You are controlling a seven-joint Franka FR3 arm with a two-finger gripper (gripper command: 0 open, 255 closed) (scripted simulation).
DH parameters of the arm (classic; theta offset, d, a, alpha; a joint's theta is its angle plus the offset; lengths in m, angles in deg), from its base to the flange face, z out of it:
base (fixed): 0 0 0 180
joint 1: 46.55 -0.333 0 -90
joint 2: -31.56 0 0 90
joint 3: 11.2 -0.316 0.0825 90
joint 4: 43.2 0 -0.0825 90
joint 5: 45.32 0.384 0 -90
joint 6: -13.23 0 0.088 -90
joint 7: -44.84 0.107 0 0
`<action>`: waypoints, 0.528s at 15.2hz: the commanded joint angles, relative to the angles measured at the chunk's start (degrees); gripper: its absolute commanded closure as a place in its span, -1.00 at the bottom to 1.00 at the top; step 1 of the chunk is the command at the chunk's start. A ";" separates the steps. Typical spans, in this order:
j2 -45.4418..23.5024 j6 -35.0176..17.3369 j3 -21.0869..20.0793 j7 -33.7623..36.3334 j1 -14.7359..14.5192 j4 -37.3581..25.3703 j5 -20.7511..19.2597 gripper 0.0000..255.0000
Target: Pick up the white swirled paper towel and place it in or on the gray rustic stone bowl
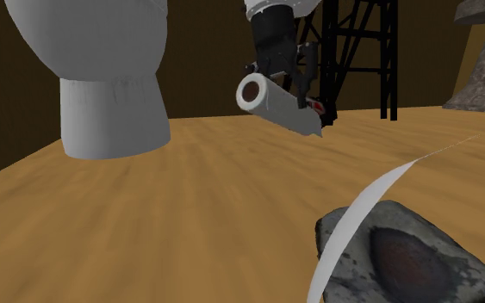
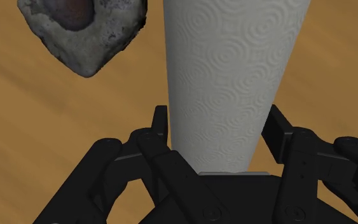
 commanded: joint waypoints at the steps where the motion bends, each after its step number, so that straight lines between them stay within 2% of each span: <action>1: 5.21 0.46 0.75 -1.19 -0.01 4.56 0.38 1.00; 8: 21.56 3.77 4.46 -5.95 0.47 17.08 -0.62 1.00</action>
